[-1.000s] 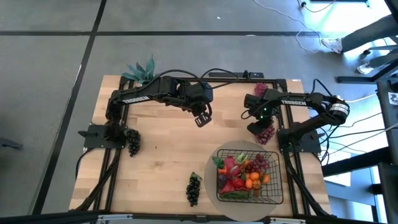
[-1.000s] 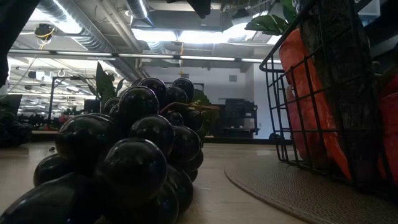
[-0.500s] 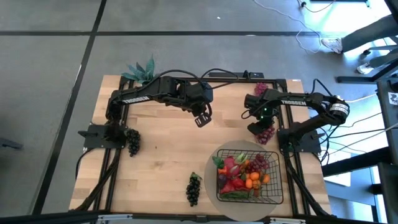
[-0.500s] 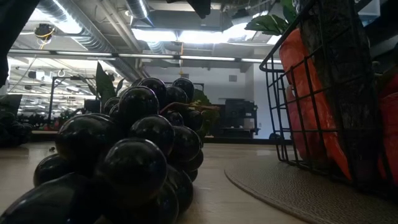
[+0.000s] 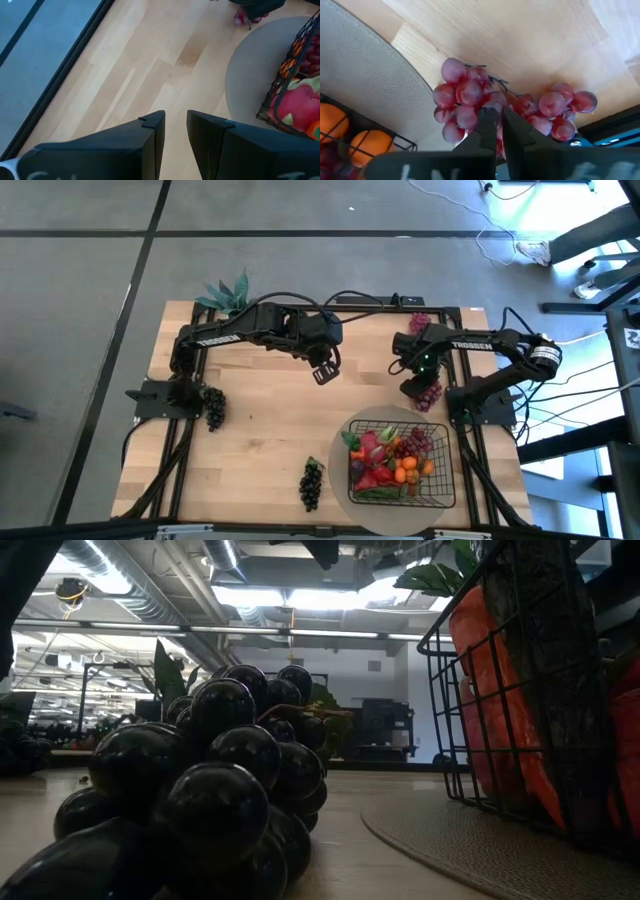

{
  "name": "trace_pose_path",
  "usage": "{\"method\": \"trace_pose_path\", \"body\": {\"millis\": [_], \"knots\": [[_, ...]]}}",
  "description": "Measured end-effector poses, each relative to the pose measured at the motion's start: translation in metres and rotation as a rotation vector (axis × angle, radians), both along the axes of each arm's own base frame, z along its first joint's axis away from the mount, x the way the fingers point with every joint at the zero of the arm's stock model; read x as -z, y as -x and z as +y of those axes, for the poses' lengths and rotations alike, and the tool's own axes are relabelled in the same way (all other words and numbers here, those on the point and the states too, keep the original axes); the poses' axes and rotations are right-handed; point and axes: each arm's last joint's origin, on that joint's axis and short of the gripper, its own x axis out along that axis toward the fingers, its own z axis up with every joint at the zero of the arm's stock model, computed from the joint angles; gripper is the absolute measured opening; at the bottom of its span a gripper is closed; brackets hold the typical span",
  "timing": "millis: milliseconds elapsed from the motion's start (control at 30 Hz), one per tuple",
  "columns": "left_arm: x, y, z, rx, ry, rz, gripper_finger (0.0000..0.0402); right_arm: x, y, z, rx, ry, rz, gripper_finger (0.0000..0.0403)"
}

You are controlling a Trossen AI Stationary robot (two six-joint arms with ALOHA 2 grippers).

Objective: Build produce basket
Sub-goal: Put the bottom red grapes into the black wire basket

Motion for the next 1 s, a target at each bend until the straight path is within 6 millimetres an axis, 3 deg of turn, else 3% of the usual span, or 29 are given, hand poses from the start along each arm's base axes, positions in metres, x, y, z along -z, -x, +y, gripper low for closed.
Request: {"method": "trace_pose_path", "body": {"millis": [200, 367, 567, 800, 1000], "knots": [[0.000, 0.000, 0.000, 0.001, -0.001, 0.000, 0.0069, -0.010, -0.008, 0.008, -0.056, 0.021, 0.015, 0.0002], [0.000, 0.000, 0.000, 0.024, -0.017, 0.010, 0.0069, -0.035, -0.022, 0.016, -0.110, 0.113, 0.044, 0.0001], [0.000, 0.000, 0.000, 0.042, -0.029, 0.018, 0.0069, -0.075, -0.039, 0.024, -0.139, 0.212, 0.015, 0.0000], [0.000, 0.000, 0.000, 0.115, -0.080, 0.049, 0.0069, -0.135, -0.049, 0.039, -0.115, 0.328, -0.026, 0.0000], [0.000, 0.000, 0.000, 0.247, -0.171, 0.105, 0.0069, -0.185, -0.053, 0.063, -0.061, 0.363, -0.225, 0.0000]]}}
